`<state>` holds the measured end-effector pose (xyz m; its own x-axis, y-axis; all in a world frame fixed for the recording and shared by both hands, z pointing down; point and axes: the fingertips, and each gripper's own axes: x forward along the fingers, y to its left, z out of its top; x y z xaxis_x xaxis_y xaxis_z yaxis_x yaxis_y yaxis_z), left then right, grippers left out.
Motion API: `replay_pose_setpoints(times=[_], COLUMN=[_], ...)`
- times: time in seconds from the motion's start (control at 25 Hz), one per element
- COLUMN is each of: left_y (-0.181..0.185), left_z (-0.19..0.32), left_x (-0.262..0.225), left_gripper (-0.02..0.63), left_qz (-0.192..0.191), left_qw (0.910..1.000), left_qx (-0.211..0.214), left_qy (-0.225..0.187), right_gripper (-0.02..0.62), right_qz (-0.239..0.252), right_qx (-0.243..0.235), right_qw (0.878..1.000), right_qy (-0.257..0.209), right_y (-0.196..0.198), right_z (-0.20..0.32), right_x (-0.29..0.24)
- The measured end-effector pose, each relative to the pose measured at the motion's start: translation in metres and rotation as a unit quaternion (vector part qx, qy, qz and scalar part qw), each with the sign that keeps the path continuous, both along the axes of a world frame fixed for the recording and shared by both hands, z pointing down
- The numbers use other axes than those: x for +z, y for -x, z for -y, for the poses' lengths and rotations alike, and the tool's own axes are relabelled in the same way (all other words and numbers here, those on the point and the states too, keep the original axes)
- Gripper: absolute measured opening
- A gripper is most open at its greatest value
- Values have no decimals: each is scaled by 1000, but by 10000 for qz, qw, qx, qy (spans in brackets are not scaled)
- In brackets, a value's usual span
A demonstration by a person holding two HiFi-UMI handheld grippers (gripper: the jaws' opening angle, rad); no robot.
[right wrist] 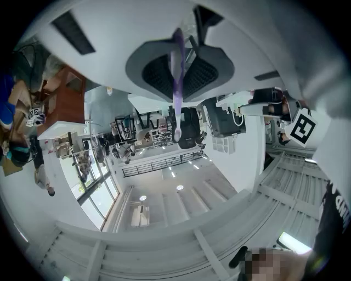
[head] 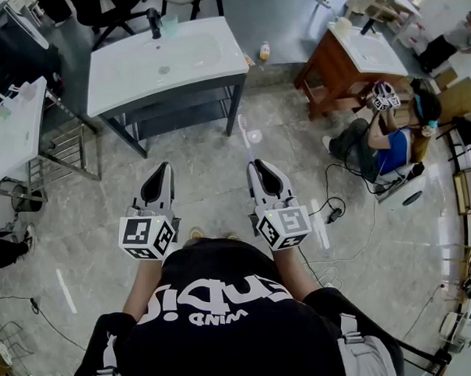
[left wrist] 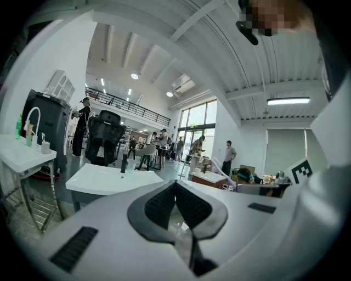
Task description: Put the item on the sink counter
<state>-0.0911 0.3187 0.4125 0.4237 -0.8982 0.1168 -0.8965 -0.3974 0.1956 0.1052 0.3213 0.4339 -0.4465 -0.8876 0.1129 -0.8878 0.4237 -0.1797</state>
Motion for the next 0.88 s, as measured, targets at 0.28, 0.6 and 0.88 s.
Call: replay_pose_setpoints(times=[0.28, 0.6, 0.88], left_y=[9, 23, 46], left_z=[-1, -1, -3], left_x=[4, 2, 5], left_gripper=[20, 20, 20], left_qz=[-21, 3, 11], left_qw=[10000, 9999, 9995], left_qx=[4, 149, 311], left_qy=[52, 51, -41], right_gripper=[69, 69, 69], right_qz=[7, 132, 77], right_qx=[46, 84, 99], right_qw=[10000, 9998, 9997], right_qy=[17, -78, -198], right_y=[6, 23, 48], right_z=[0, -5, -15], right_x=[2, -4, 0])
